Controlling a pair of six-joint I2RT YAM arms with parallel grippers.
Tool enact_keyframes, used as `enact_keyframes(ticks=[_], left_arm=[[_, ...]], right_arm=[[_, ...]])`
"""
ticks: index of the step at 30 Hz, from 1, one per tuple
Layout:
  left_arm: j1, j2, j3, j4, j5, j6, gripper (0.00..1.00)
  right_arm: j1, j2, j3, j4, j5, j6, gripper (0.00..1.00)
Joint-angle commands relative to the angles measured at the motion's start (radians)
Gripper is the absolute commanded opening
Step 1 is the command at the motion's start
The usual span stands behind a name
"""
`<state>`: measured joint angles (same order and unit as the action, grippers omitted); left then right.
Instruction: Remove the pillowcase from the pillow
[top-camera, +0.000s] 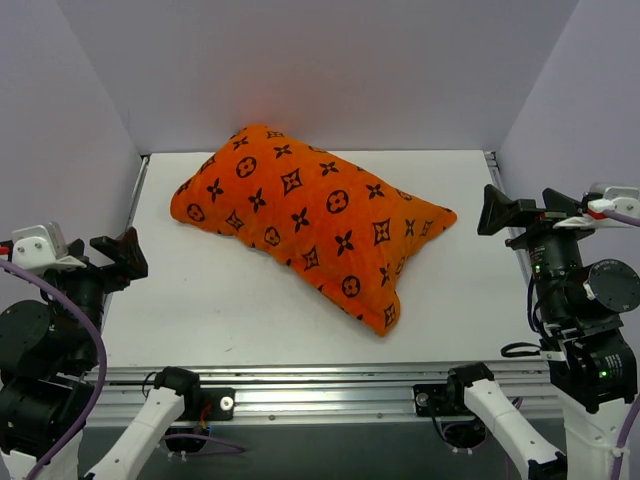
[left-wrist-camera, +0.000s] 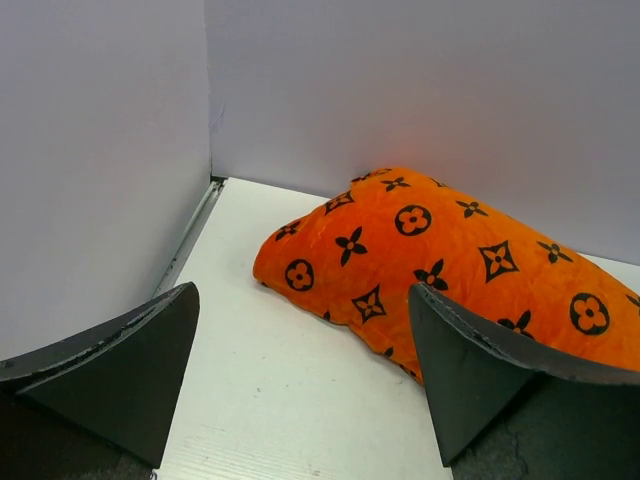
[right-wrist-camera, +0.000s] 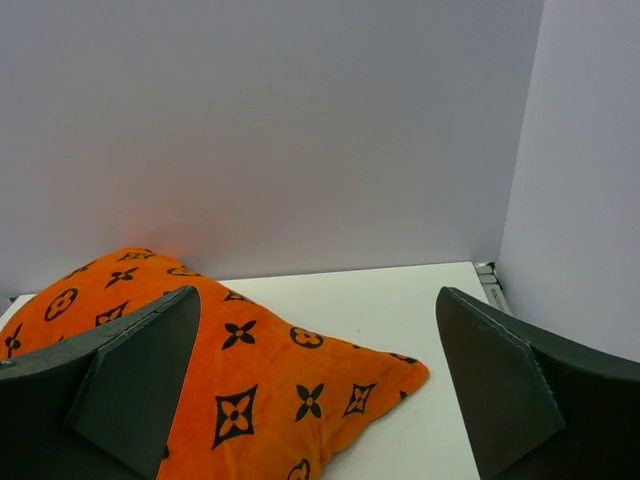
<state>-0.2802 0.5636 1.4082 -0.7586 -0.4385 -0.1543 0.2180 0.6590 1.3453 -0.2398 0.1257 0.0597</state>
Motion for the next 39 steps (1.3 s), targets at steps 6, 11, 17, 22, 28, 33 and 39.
enact_keyframes(ticks=[6, 11, 17, 22, 28, 33, 39], left_arm=[[-0.004, 0.012, -0.044, 0.018, 0.037, -0.048, 0.94], [-0.004, 0.062, -0.136, 0.048, 0.096, -0.132, 0.94], [-0.002, 0.240, -0.195, 0.074, 0.234, -0.232, 0.94], [-0.002, 0.372, -0.215, 0.091, 0.319, -0.268, 0.94], [-0.001, 0.437, -0.304, 0.131, 0.345, -0.287, 0.94], [-0.001, 0.437, -0.342, 0.139, 0.346, -0.289, 0.94], [0.003, 0.472, -0.325, 0.151, 0.342, -0.272, 0.94]], right_arm=[[0.007, 0.102, -0.080, 0.056, -0.115, 0.133, 1.00], [0.007, 0.264, -0.115, 0.079, -0.218, 0.239, 1.00], [0.009, 0.591, -0.066, 0.089, -0.221, 0.313, 1.00], [0.006, 0.911, 0.046, 0.128, -0.279, 0.279, 1.00], [0.049, 1.077, 0.016, 0.215, -0.544, 0.269, 1.00], [0.191, 0.912, -0.158, 0.107, -0.584, 0.272, 1.00], [0.417, 0.675, -0.322, 0.028, -0.521, 0.420, 1.00]])
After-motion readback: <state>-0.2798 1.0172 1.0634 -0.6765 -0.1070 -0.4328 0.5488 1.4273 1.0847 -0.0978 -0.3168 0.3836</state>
